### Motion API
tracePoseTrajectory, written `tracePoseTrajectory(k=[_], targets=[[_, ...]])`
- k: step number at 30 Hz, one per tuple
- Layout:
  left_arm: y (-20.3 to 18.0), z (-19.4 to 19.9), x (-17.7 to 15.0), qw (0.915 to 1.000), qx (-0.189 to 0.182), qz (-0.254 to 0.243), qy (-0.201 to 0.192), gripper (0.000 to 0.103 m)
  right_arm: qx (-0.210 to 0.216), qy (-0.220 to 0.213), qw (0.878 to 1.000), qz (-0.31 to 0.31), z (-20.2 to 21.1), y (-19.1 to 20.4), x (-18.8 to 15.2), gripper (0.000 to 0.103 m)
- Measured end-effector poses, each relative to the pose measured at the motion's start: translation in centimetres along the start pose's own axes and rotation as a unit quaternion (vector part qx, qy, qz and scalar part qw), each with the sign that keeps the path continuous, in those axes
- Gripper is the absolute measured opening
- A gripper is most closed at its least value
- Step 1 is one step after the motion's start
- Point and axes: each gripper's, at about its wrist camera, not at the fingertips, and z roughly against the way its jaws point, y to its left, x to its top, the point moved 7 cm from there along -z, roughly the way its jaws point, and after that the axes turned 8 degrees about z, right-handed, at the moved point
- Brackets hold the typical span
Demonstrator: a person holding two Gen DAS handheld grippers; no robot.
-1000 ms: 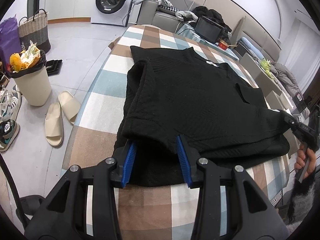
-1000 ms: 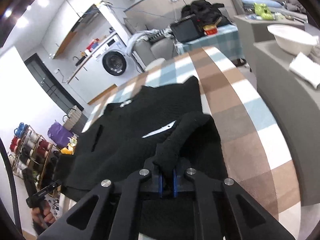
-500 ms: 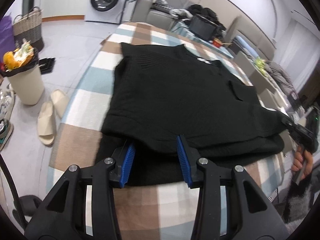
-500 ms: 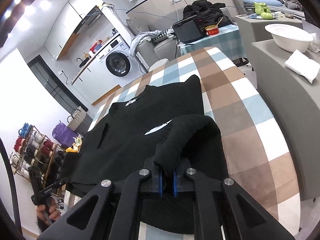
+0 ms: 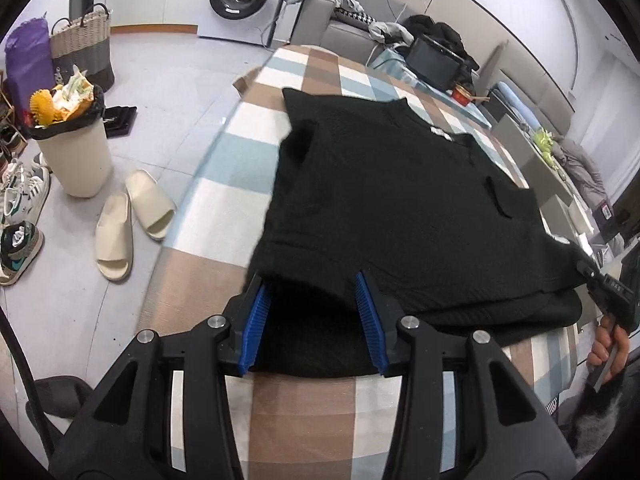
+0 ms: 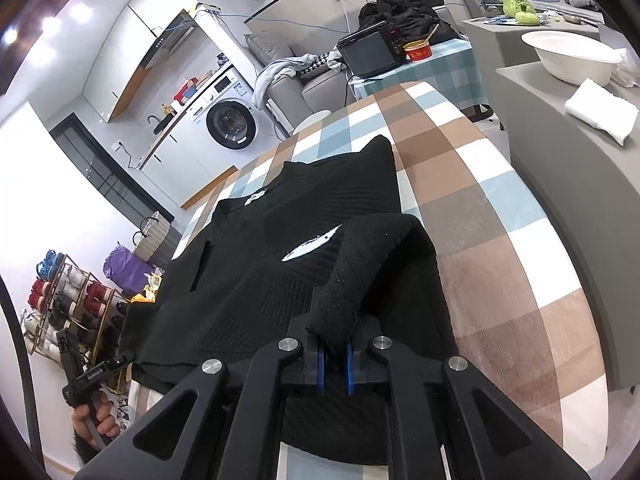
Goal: Fold small clothes
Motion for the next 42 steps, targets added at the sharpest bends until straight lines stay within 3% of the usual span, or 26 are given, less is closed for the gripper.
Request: tracePoseTrajectory(k=[7, 8, 9, 10, 12, 22, 31, 37, 42], targets=[[-0.1, -0.5, 2.7, 0.9997, 0.0, -0.001, -0.025, 0.039, 0.0, 0.0, 1.0, -0.002, -0.1, -0.2, -0.1, 0.007], [-0.4, -0.7, 2.9, 0.9997, -0.001, -0.005, -0.024, 0.035, -0.001, 0.0, 1.0, -0.001, -0.2, -0.2, -0.1, 0.007], [-0.7, -0.9, 3.2, 0.9996, -0.001, -0.009, -0.028, 0.017, -0.002, -0.001, 1.0, 0.001, -0.2, -0.1, 0.0, 0.007], [-1.0, -1.1, 3.3, 0.9995, 0.002, -0.018, -0.027, 0.01, -0.003, -0.002, 1.0, 0.003, -0.2, -0.1, 0.0, 0.007], [-1.5, -1.1, 3.7, 0.9992, 0.001, -0.023, -0.032, 0.006, -0.007, -0.009, 1.0, 0.008, 0.1, 0.1, 0.1, 0.007], [-2.8, 2.2, 6.3, 0.996, -0.032, -0.024, -0.08, 0.005, 0.005, -0.049, 0.999, 0.009, 2.0, 1.2, 2.1, 0.007], [-5.3, 2.4, 13.0, 0.99, -0.056, -0.023, -0.128, 0.005, 0.003, -0.096, 0.995, -0.004, 1.6, 1.9, 8.3, 0.007], [-6.8, -0.1, 19.4, 0.9874, -0.053, -0.017, -0.149, 0.005, 0.0, -0.127, 0.991, -0.036, -1.6, 1.4, 14.8, 0.007], [-5.2, -5.9, 22.0, 0.9934, -0.025, 0.011, -0.112, 0.005, -0.035, -0.1, 0.992, -0.064, -7.0, -0.1, 17.5, 0.008]])
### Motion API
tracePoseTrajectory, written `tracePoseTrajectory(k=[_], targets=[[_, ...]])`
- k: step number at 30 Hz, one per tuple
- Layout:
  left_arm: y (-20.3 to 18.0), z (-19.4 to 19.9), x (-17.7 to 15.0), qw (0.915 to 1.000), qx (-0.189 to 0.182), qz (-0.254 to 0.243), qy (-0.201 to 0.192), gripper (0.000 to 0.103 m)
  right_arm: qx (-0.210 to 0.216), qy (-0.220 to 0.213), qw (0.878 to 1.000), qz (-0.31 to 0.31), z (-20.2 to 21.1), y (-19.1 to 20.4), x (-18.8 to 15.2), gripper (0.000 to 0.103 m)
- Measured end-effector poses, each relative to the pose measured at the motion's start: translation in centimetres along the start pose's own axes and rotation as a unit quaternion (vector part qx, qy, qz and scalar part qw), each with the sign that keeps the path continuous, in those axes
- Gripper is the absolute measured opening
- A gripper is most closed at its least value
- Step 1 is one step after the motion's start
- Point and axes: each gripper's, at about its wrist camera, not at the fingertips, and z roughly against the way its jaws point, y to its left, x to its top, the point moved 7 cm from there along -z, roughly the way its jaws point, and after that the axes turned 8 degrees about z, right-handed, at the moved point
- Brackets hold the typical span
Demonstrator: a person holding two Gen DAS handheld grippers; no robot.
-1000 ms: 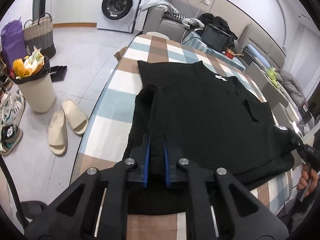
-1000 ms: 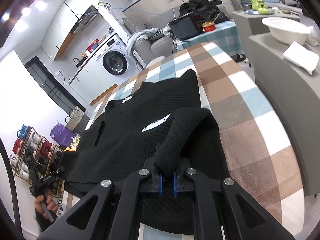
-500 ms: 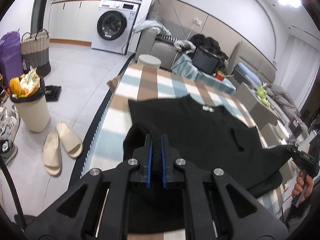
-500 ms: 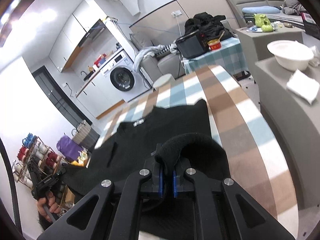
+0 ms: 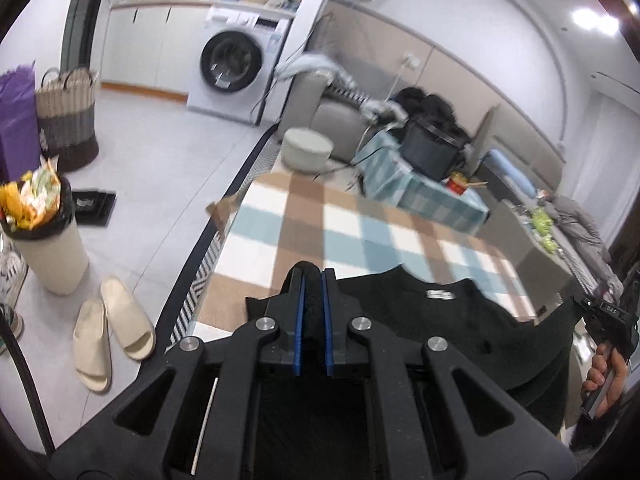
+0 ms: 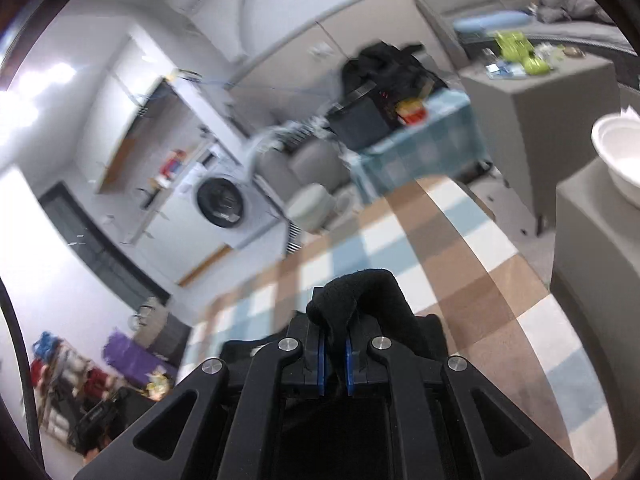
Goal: Fold small clothes
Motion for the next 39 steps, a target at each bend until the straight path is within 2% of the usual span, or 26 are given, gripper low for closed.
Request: tracePoseTrajectory(k=[2, 4, 5, 9, 11, 14, 16, 19, 21, 24, 25, 26, 28, 29, 32, 36, 39], targets=[[1.4, -2.5, -0.5, 0.9992, 0.021, 0.018, 0.027, 0.009, -0.007, 0.034, 0.999, -0.016, -2.5, -1.0, -0.5, 0.016], [3.1, -4.7, -1.3, 0.9967, 0.045, 0.038, 0.056, 0.024, -0.014, 0.06, 0.998, -0.03, -3.8, -2.2, -1.4, 0.019], [3.7, -5.2, -1.8, 0.9959, 0.054, 0.042, 0.06, 0.027, -0.014, 0.064, 0.997, -0.032, -3.9, -2.5, -1.7, 0.02], [5.1, -5.7, -3.1, 0.9955, 0.049, 0.047, 0.067, 0.054, -0.022, 0.068, 0.997, -0.013, -2.7, -3.5, -2.7, 0.022], [5.2, -5.5, -3.8, 0.9957, 0.051, 0.034, 0.069, 0.057, -0.03, 0.072, 0.997, -0.004, -2.0, -4.1, -3.1, 0.026], [4.8, -4.9, -5.1, 0.9953, 0.049, 0.015, 0.082, 0.057, -0.035, 0.085, 0.996, 0.002, -1.7, -4.7, -3.5, 0.027], [4.3, -4.6, -5.6, 0.9954, 0.038, 0.011, 0.087, 0.057, -0.019, 0.095, 0.995, -0.003, -1.8, -4.2, -3.8, 0.027], [3.4, -4.4, -6.4, 0.9949, 0.024, 0.007, 0.098, 0.057, 0.012, 0.113, 0.994, -0.004, -2.7, -2.6, -4.8, 0.035], [2.8, -4.9, -6.7, 0.9944, 0.022, 0.0, 0.104, 0.057, 0.031, 0.123, 0.992, -0.004, -3.6, -1.3, -5.5, 0.037], [2.2, -6.1, -6.7, 0.9939, 0.028, -0.009, 0.107, 0.056, 0.032, 0.128, 0.991, 0.003, -5.3, 0.0, -6.2, 0.037], [2.1, -6.5, -6.6, 0.9938, 0.027, -0.007, 0.107, 0.049, 0.032, 0.127, 0.991, -0.001, -6.0, 0.2, -6.3, 0.036], [2.0, -6.9, -6.3, 0.9941, 0.025, -0.005, 0.106, 0.042, 0.028, 0.127, 0.992, -0.005, -6.5, 0.2, -6.3, 0.026], [2.0, -7.7, -5.9, 0.9941, 0.027, -0.005, 0.105, 0.011, 0.012, 0.129, 0.991, -0.018, -7.7, -0.2, -6.2, 0.012], [1.9, -8.0, -5.5, 0.9943, 0.023, -0.003, 0.104, 0.008, 0.011, 0.131, 0.991, -0.025, -8.1, -0.4, -6.2, 0.007], [1.8, -8.3, -4.6, 0.9955, 0.012, 0.002, 0.095, 0.004, 0.009, 0.119, 0.993, -0.024, -8.3, -0.3, -5.8, 0.005], [1.1, -8.8, -2.5, 0.9971, 0.004, 0.002, 0.076, 0.003, 0.022, 0.096, 0.995, -0.023, -8.2, 0.4, -4.2, 0.005], [1.1, -9.9, -1.2, 0.9966, 0.004, 0.036, 0.074, 0.006, 0.03, 0.081, 0.996, -0.026, -8.8, 0.9, -2.5, 0.011]])
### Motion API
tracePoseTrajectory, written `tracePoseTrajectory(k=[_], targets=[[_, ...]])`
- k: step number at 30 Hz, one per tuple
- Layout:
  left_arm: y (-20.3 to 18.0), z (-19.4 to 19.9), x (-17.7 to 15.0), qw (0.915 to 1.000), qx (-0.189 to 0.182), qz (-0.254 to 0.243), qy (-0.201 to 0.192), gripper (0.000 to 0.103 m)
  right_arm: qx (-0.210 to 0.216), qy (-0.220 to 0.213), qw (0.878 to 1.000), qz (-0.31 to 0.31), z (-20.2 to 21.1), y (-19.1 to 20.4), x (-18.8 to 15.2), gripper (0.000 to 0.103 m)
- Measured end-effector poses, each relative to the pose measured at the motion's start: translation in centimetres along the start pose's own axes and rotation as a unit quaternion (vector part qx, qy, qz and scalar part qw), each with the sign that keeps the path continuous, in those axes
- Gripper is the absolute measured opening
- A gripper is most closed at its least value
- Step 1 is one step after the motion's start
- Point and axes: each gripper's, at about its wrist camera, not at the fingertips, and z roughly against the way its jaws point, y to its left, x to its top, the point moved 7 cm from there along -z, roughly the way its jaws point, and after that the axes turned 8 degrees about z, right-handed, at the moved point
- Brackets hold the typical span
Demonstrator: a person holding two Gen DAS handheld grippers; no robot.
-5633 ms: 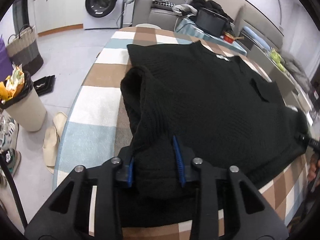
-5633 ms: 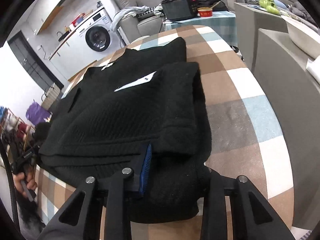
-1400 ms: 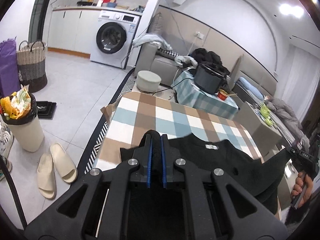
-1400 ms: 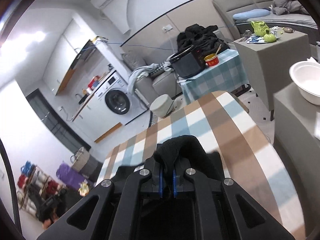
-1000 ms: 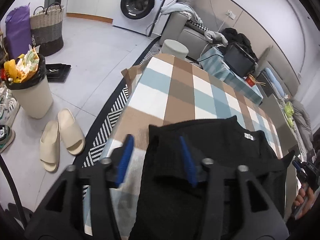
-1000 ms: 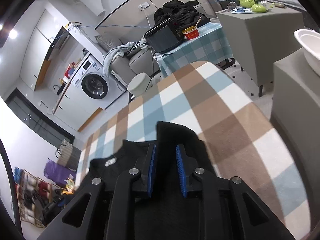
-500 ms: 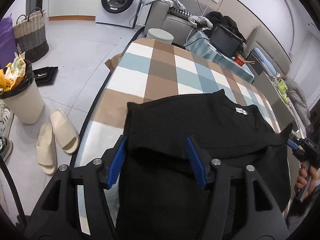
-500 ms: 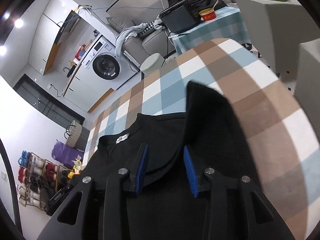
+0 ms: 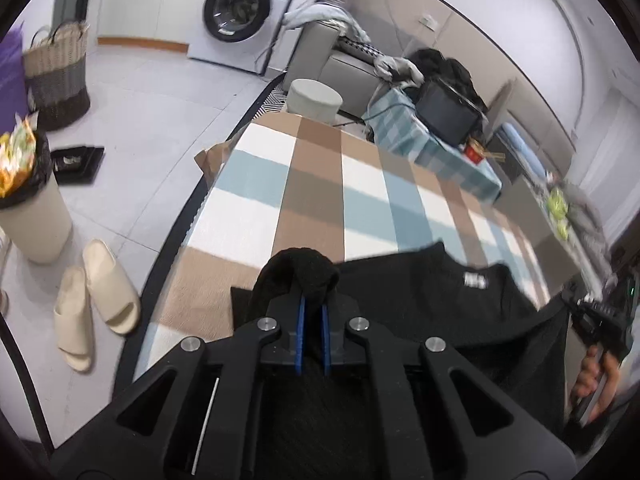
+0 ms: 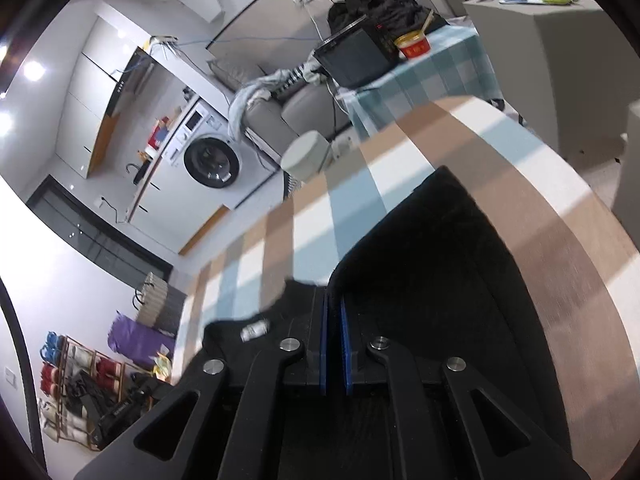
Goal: Fold small clothes
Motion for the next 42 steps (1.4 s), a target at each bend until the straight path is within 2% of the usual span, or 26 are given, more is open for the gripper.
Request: tracePoseTrajectory(k=[3, 4, 5, 7, 10, 15, 18, 20, 23, 24, 25, 26, 28, 30, 33, 42], targets=[[0.6, -1.0, 0.1, 0.9993, 0.031, 0.012, 0.016, 0.028, 0.011, -0.013, 1.0, 0.008, 0.5, 0.6, 1.2, 0.031], [0.6, -0.9, 0.0, 0.9994, 0.03, 0.01, 0.013, 0.035, 0.004, -0.027, 0.999, 0.019, 1.2, 0.7, 1.4, 0.04], [0.6, -0.7, 0.0, 0.9996, 0.029, 0.004, 0.001, 0.041, -0.004, -0.038, 0.999, 0.03, 1.8, 0.8, 1.6, 0.043], [0.9, 0.2, 0.0, 0.9985, 0.047, -0.009, -0.027, 0.073, -0.025, -0.044, 0.997, 0.055, 2.9, 0.7, 1.8, 0.043], [1.3, 1.3, 0.1, 0.9975, 0.047, -0.019, -0.049, 0.078, -0.064, -0.031, 0.995, 0.076, 3.6, -0.5, 1.5, 0.044], [2.7, 0.9, -0.3, 0.9965, 0.07, -0.027, -0.035, 0.078, -0.116, 0.012, 0.989, 0.089, 2.9, -3.6, 0.3, 0.044], [2.5, -0.2, -0.8, 0.9957, 0.078, -0.047, -0.018, 0.078, -0.123, 0.039, 0.988, 0.09, 1.8, -5.1, -0.5, 0.044], [2.1, -0.9, -1.3, 0.9941, 0.084, -0.068, -0.01, 0.073, -0.125, 0.044, 0.987, 0.094, 1.2, -5.5, -0.8, 0.045], [1.4, -2.1, -1.9, 0.9918, 0.085, -0.095, 0.01, 0.053, -0.131, 0.052, 0.984, 0.111, 0.3, -5.3, -0.7, 0.049], [1.2, -2.4, -2.1, 0.9905, 0.087, -0.106, 0.015, 0.038, -0.139, 0.056, 0.981, 0.12, 0.0, -5.3, -0.6, 0.049], [1.2, -2.7, -2.2, 0.9885, 0.098, -0.114, 0.016, 0.031, -0.143, 0.06, 0.98, 0.125, -0.5, -5.4, -0.5, 0.049], [1.1, -2.9, -2.2, 0.9866, 0.107, -0.122, 0.014, 0.027, -0.146, 0.064, 0.979, 0.129, -0.7, -5.4, -0.4, 0.049], [1.3, -2.8, -2.0, 0.9866, 0.105, -0.124, 0.009, 0.012, -0.158, 0.072, 0.976, 0.133, -1.3, -5.7, -0.4, 0.049], [1.5, -2.6, -1.9, 0.9887, 0.095, -0.116, 0.009, 0.007, -0.161, 0.078, 0.974, 0.138, -1.7, -5.9, -0.4, 0.049], [1.8, -2.0, -1.7, 0.9899, 0.087, -0.112, 0.003, 0.006, -0.166, 0.085, 0.972, 0.14, -2.0, -6.3, -0.4, 0.049], [2.5, 0.6, -1.1, 0.9937, 0.071, -0.084, -0.02, 0.006, -0.148, 0.085, 0.976, 0.135, -1.5, -6.6, -0.5, 0.05]])
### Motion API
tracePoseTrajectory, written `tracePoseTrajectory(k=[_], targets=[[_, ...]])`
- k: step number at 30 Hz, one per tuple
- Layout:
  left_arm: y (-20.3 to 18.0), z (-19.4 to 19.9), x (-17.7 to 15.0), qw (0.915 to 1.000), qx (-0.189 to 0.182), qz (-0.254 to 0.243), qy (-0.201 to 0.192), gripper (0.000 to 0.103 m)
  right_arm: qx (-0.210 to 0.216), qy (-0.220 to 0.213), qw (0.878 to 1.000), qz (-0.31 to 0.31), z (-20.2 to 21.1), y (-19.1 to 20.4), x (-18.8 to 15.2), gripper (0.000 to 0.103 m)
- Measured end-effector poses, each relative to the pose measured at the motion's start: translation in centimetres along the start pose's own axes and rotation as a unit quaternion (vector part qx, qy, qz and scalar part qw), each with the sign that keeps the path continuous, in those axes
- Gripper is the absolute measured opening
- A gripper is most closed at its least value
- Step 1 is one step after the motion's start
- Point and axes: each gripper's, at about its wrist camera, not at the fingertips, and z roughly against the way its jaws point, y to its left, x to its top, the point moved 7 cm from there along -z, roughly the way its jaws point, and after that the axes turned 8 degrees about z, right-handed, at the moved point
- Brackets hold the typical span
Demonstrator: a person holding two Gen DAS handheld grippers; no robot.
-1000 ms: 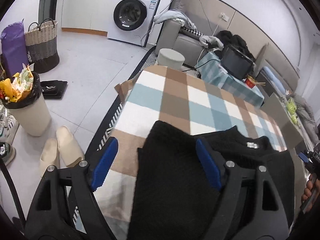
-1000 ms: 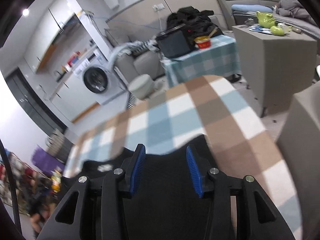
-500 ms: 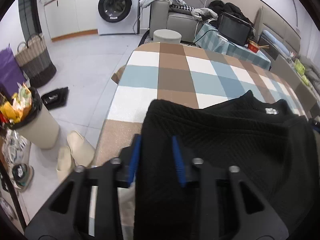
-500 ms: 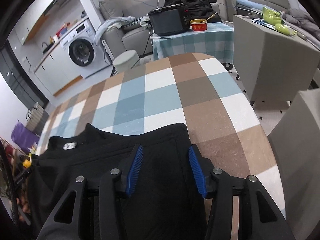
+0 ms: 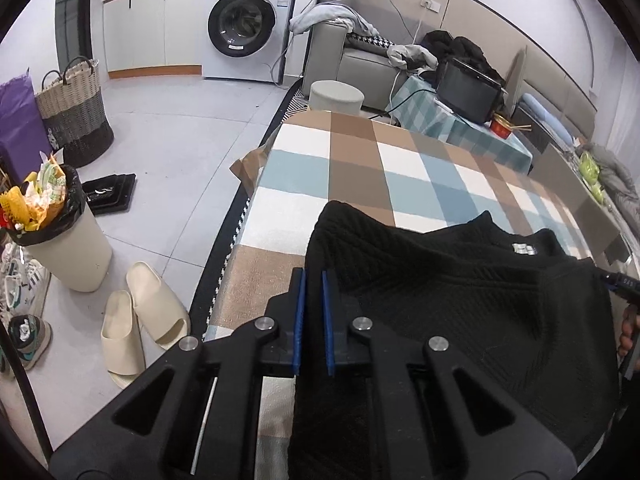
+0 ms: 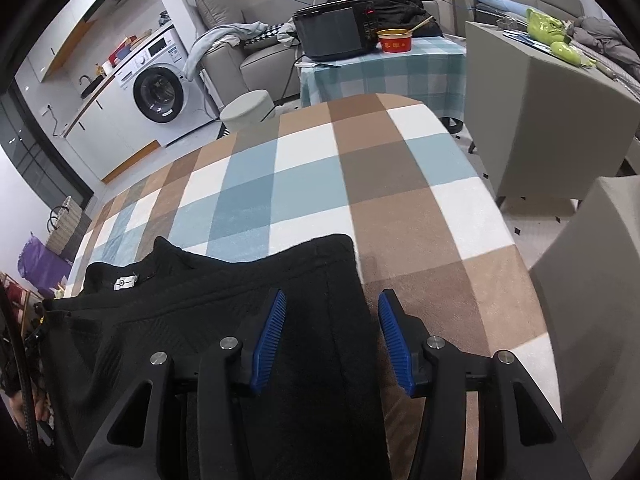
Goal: Fold small clothes
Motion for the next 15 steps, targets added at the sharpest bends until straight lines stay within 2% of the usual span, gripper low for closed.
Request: tracePoseTrajectory(k=[2, 3, 4, 5, 6, 9, 12, 15], targets=[[0.1, 0.0, 0.0, 1.0, 0.002, -0.002, -0.001, 0.006, 0.009, -0.003, 1.0, 0.007, -0.4, 0.5, 0.3, 0.048], [0.2, 0.0, 0.0, 1.0, 0.004, -0.003, 0.0, 0.006, 0.006, -0.007, 1.0, 0.01, -0.6, 0.7, 0.5, 0.043], [0.3, 0.1, 0.0, 1.0, 0.005, -0.003, 0.001, 0.006, 0.001, -0.011, 1.0, 0.019, -0.7, 1.0, 0.7, 0.021], [0.4, 0.1, -0.1, 1.0, 0.004, -0.001, 0.001, 0.006, -0.004, -0.016, 0.999, 0.029, -0.7, 1.1, 0.9, 0.008], [0.5, 0.2, 0.0, 1.0, 0.003, 0.001, 0.0, 0.006, 0.001, -0.022, 0.999, 0.038, -0.3, 1.5, 1.0, 0.008], [0.5, 1.0, 0.3, 0.9998, -0.008, 0.007, -0.015, 0.005, 0.023, -0.093, 0.994, 0.057, 2.9, 2.2, 2.0, 0.006], [0.3, 1.9, 1.0, 0.9991, -0.014, 0.012, -0.037, 0.005, 0.025, -0.148, 0.988, 0.042, 6.2, 1.8, 3.3, 0.005], [0.2, 1.9, 1.8, 0.9984, -0.006, 0.022, -0.051, 0.005, 0.012, -0.167, 0.986, 0.023, 6.9, 1.5, 4.5, 0.005]])
